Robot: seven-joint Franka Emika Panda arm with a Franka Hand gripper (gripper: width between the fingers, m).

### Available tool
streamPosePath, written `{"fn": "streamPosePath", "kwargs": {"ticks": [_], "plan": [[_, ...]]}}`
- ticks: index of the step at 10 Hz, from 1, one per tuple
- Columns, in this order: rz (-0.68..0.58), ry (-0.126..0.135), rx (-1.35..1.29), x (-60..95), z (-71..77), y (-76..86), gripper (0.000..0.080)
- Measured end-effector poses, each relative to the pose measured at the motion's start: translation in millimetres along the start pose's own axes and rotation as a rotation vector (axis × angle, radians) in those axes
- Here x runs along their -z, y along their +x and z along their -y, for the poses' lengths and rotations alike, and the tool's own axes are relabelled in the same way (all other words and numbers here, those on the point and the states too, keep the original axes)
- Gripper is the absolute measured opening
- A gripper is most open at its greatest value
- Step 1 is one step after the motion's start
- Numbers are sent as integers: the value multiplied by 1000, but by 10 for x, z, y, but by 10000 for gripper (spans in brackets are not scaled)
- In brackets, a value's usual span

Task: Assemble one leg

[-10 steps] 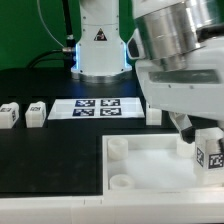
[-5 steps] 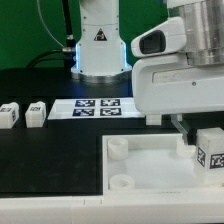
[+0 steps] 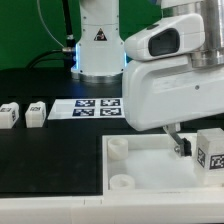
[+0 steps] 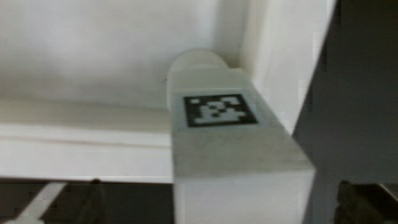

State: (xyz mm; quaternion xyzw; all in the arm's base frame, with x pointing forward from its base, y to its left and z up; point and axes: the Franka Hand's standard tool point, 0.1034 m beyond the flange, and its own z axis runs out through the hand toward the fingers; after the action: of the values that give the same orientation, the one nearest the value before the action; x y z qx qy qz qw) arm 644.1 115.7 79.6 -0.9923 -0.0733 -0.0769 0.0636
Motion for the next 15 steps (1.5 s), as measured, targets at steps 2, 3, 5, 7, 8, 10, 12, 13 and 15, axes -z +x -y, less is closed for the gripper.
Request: {"fn": "streamPosePath", "kwargs": {"ticks": [2, 3, 5, 7, 8, 10, 12, 13, 15], "plan": [[0, 1, -45, -1, 2, -1, 533], [0, 1, -89, -2, 6, -1, 397], [-1, -3, -309, 1, -27, -1, 298], [-14, 10, -551, -4, -78, -5, 298], [-22, 28, -660, 0, -92, -28, 298], [-29, 70, -978, 33, -116, -80, 298], [2, 104, -1318, 25, -86, -105, 304], [26, 119, -1484, 22, -57, -111, 304], [55, 151, -1771, 8, -48, -102, 304]]}}
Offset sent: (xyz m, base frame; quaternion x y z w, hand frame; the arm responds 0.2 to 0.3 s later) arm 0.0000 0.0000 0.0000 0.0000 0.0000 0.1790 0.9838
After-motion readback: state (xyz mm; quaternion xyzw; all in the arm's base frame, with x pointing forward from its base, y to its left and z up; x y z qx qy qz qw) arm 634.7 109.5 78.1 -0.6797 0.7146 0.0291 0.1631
